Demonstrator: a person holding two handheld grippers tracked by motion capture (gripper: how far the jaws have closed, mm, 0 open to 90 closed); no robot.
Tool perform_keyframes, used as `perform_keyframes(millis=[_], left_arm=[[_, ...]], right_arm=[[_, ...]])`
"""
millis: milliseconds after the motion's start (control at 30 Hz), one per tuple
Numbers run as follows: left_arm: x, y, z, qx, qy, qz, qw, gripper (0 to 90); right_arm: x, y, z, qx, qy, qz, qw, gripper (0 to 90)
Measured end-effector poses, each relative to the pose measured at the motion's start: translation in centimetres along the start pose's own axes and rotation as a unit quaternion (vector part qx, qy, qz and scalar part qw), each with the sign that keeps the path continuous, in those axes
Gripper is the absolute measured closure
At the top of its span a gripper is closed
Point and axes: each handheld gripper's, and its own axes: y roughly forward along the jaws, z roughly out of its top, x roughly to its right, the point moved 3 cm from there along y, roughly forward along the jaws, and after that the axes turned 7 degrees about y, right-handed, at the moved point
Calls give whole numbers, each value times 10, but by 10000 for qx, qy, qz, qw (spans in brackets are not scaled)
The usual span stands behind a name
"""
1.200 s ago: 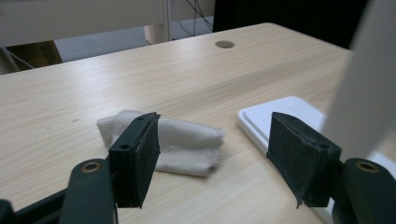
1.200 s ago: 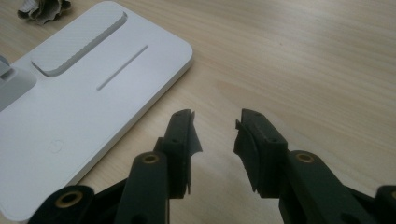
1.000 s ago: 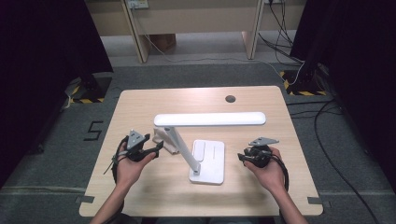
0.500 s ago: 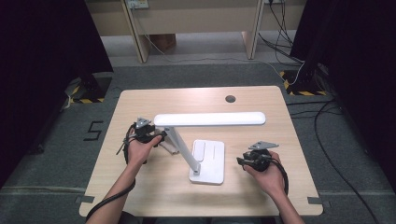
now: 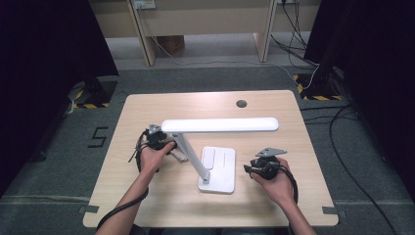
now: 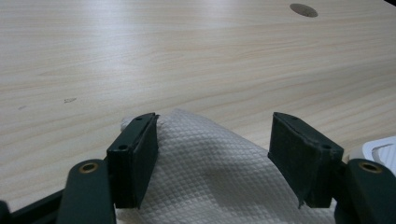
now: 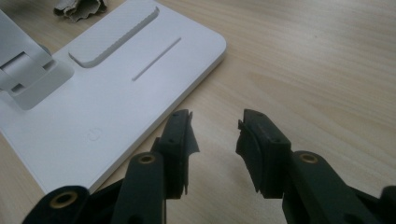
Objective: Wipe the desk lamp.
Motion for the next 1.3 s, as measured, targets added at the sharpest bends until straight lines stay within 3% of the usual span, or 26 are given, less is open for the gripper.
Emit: perform_keyframes(millis=[100,400,600,767,900,1033,1133,1200,1300], left_arm=[[1,5,0,-83,23,44,10000,314],[6,26,-9,-660,94,196,9976,300],[11,31,-12,-762,320,320,9961,312],[9,31,-14,-644,445,269,9966,361],[3,28,-14,-582,387,266,9972,534],[1,26,-15,-550,301,136,9979,726],[1,24,-16,-518,228,92,9984,752],[1,21,-16,-509,74,1,9987,766],[2,6,-14,-239,-143,-194,9994,772]], right_arm=[[-1,1,2,19,-57,30,10000,621],[-6,6,5,-20,-126,96,9999,615],[-10,7,8,-30,-151,144,9998,614],[-11,10,9,-32,-164,171,9997,613],[-14,13,9,-61,-168,197,9996,612],[-17,15,10,-59,-192,231,9995,612],[-19,16,12,-23,-212,251,9995,615],[-23,17,15,5,-297,277,9992,622],[-29,20,17,34,-430,341,9985,664]])
